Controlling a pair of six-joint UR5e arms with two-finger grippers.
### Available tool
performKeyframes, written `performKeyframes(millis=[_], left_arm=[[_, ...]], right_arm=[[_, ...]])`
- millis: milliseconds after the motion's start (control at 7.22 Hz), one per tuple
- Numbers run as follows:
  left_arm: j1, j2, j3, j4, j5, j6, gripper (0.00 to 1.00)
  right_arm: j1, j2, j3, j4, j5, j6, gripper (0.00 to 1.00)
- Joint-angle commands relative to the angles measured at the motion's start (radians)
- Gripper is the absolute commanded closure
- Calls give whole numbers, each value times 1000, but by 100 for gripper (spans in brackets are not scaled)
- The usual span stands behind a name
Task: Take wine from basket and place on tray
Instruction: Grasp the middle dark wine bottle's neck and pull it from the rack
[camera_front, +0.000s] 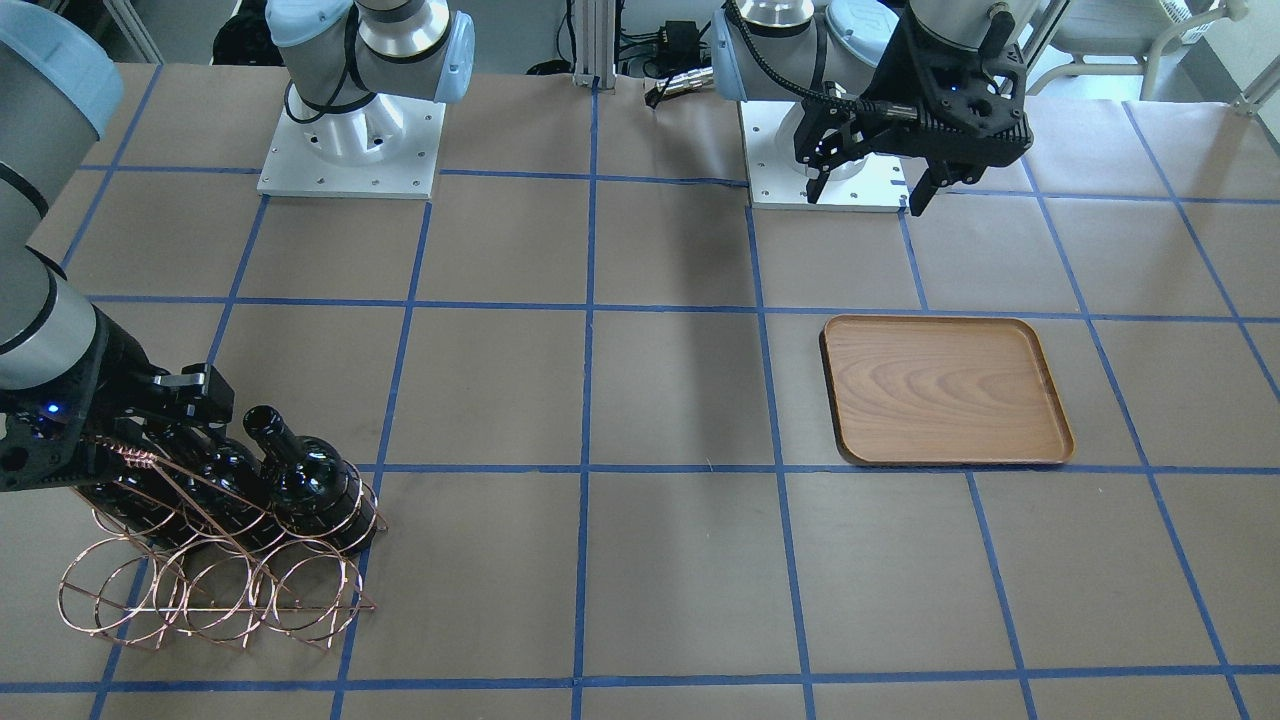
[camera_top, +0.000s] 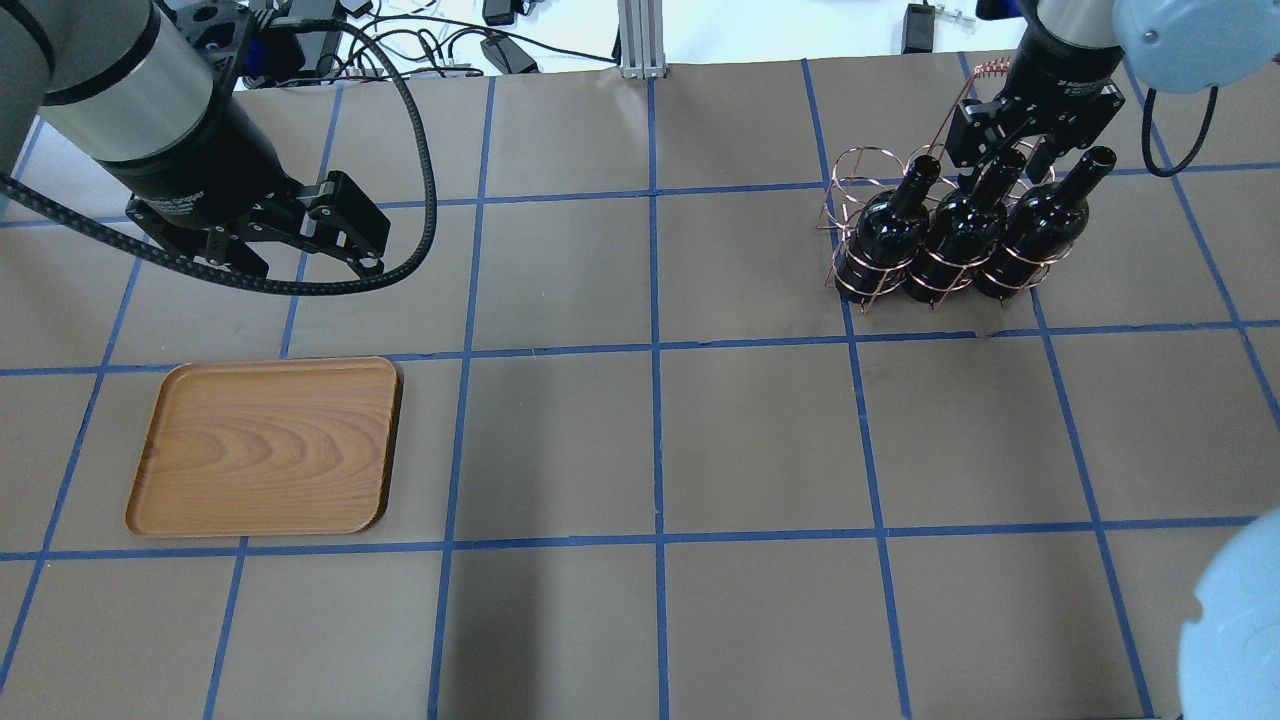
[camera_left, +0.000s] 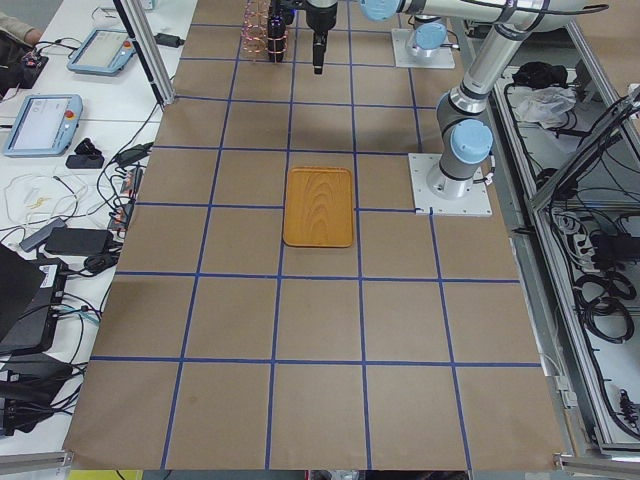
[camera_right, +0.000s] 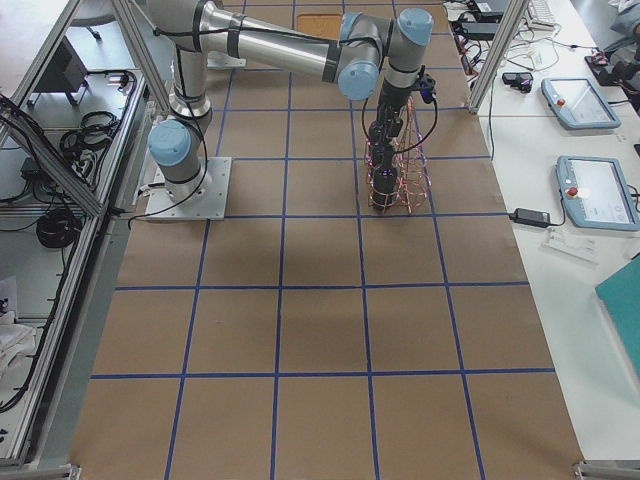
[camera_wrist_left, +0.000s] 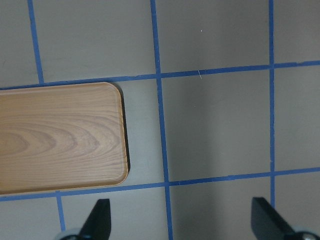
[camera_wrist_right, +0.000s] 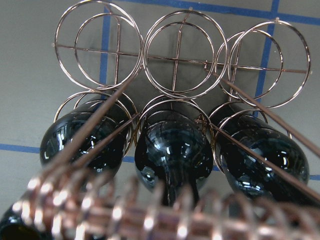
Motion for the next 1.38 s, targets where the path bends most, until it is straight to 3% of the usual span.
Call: performKeyframes(millis=[0,277,692,1246], left_arm=[[2,5,-1,-6,3,2,0],[1,8,-1,-6,0,2,0],[1,8,-1,-7,5,2,0],[8,8,-2,-3,-6,2,0]], right_arm=[[-1,13,-4,-23,-11,7,53],[-1,5,-2,-11,-1,16,66],[4,-7,-31,17,2,19,70],[13,-88,-310,367,3,27,70]])
